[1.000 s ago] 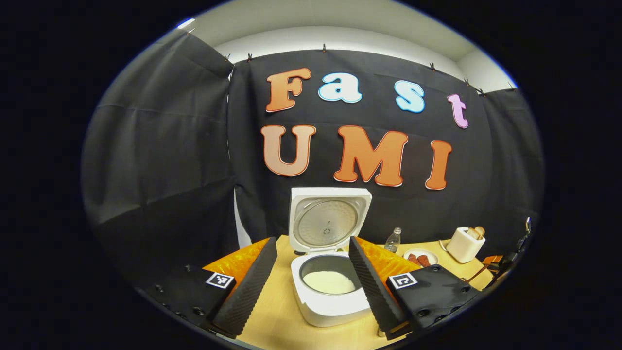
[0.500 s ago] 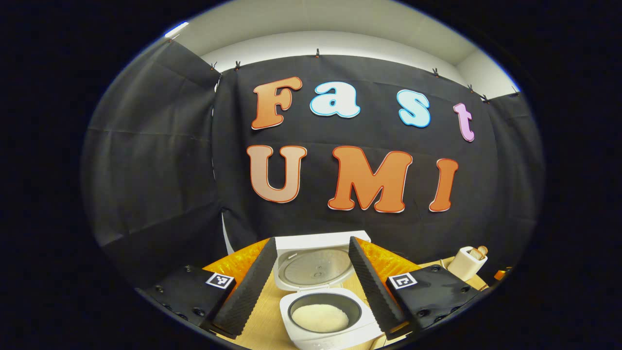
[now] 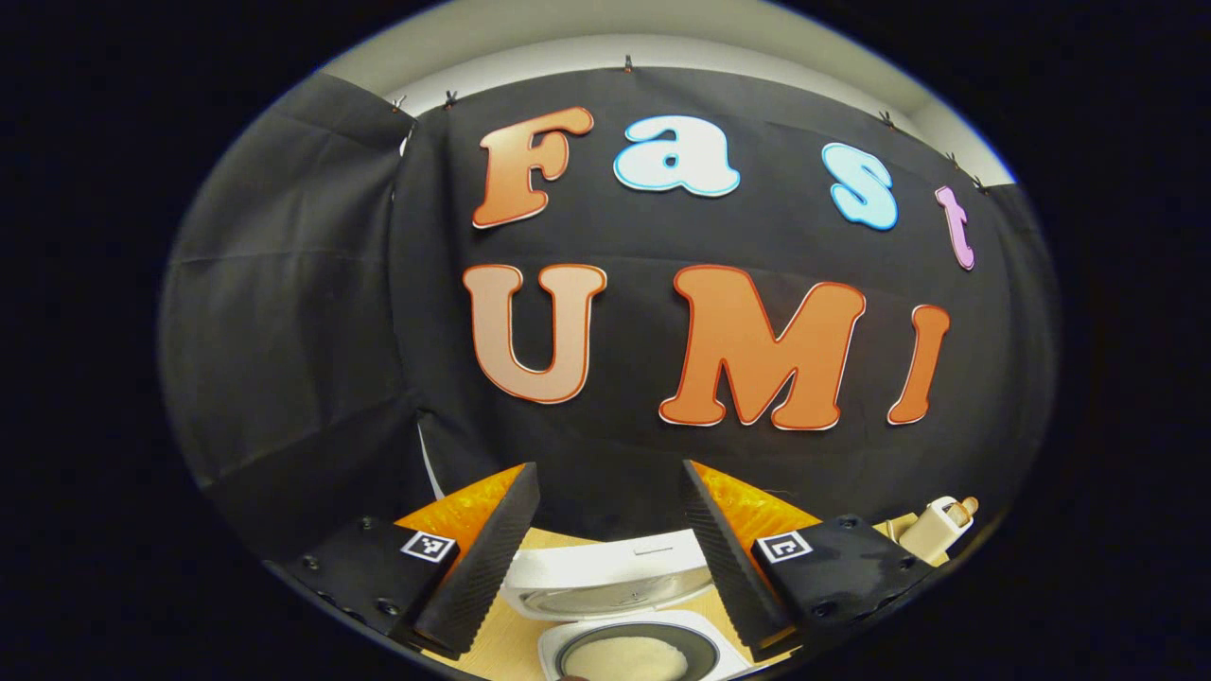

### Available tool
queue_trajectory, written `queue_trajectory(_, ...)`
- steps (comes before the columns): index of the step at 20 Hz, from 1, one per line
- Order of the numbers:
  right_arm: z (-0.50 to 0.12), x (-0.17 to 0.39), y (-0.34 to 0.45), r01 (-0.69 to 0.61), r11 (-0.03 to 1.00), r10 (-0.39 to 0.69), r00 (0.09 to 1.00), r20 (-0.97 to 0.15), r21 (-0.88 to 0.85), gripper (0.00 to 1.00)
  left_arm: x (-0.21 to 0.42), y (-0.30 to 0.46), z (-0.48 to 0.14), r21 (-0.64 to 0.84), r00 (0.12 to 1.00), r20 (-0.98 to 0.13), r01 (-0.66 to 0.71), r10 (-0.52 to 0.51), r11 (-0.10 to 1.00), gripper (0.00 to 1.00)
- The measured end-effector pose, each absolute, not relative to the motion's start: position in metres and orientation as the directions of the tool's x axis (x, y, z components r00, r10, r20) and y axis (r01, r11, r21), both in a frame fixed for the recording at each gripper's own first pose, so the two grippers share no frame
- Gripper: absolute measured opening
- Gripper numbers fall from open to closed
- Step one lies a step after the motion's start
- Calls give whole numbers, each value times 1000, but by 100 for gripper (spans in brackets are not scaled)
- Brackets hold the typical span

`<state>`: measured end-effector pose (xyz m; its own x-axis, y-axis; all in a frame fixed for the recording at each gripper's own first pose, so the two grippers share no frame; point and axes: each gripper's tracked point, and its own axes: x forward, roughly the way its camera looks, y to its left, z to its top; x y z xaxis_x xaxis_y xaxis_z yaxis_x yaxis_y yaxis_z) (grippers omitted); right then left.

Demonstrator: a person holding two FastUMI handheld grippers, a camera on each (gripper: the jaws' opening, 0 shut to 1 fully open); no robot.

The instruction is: Close the left gripper, press the button to open the rice cooker; take a wooden spoon from the chopstick holder with the right hand, scoop a spoonful of rice and pour it into the rice cooker, then put the wooden spoon back into the chopstick holder.

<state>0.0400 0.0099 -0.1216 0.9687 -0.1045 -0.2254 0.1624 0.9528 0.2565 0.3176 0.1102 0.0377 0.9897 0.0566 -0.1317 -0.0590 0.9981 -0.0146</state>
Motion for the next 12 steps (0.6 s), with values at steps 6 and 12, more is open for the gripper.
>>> queue_trajectory(6,-118,35,11,182,947,-124,967,-224,263,95,353,104,-7,-18,969,-245,-46,40,999,100)
queue_trajectory(12,-125,35,15,176,948,-115,967,-226,267,95,352,105,-24,20,953,-300,-33,37,999,100)
